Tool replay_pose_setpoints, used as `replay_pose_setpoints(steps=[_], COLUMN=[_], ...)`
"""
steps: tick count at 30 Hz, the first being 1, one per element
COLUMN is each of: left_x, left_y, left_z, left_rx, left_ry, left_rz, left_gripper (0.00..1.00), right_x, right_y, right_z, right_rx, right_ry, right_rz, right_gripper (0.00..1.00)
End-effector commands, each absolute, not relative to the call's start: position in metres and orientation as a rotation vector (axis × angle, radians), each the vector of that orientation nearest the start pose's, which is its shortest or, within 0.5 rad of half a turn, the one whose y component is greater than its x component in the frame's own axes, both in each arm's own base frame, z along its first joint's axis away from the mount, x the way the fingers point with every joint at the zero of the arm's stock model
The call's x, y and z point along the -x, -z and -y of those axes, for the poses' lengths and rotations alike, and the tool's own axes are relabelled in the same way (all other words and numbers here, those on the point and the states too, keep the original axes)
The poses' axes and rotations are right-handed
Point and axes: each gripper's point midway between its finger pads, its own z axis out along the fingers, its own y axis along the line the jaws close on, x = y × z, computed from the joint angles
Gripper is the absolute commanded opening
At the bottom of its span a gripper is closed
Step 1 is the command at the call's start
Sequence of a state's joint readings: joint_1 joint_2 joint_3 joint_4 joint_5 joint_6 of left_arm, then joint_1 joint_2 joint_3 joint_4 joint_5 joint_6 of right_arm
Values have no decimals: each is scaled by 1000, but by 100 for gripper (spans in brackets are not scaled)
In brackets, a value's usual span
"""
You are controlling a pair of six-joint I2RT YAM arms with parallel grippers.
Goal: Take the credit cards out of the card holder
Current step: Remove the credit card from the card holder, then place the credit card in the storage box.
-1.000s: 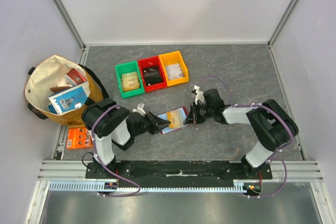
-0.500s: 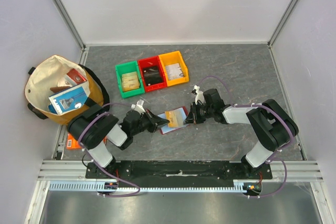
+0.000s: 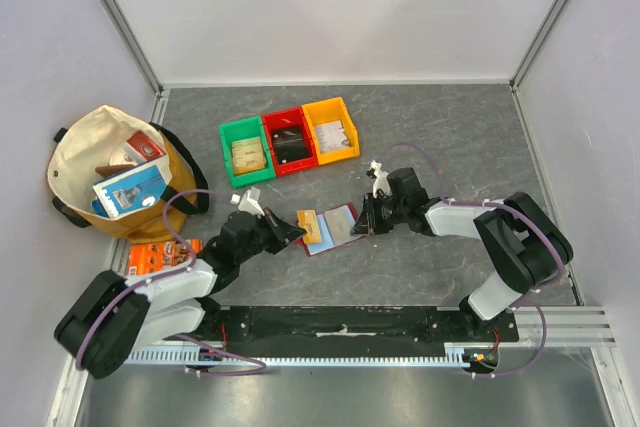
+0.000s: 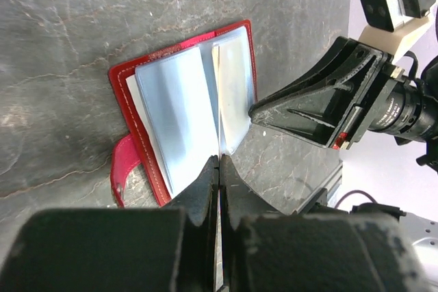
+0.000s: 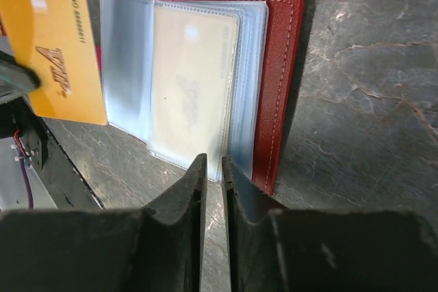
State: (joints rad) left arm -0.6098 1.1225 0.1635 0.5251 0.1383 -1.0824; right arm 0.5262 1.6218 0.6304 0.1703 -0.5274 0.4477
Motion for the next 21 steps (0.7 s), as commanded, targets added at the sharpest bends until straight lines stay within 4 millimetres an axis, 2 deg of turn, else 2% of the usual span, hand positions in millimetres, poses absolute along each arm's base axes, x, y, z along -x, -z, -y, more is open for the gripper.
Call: replay_pose_setpoints(steps=[1,4,6,10,13,16,21], left_x=[-218,-222,-224,-231,-234,-235,-234], left_y=[-63,-84,-100,-138,-163,-188,-215], left_z=[202,200,200,199,200,202,207], left_rx=[418,431,447,487,501,496,499], left_ry=[998,1032,1073,1150,1214,1274,1364], left_rz=[-2173,-2094,-2038,-1892,-1806,-1729,-1640], left_gripper=[2,2,2,2,2,2,2], right_x=[-253,-259,-265,-266,-262,-252,-237], right_y=[-29,-52,-75,-119,-151,-171,-202], right_z=[-247,-251,-254,-271,-287,-308,-340], right_rx=[341,314,280,230,210,229,227], right_ry=[-931,-961,-990,-1150,-1285,-1403,-1598], right_rz=[-2491,-2424,-2348,-2179,-2057,-1986,-1853], right_gripper=[27,43,53,66,70,71,71])
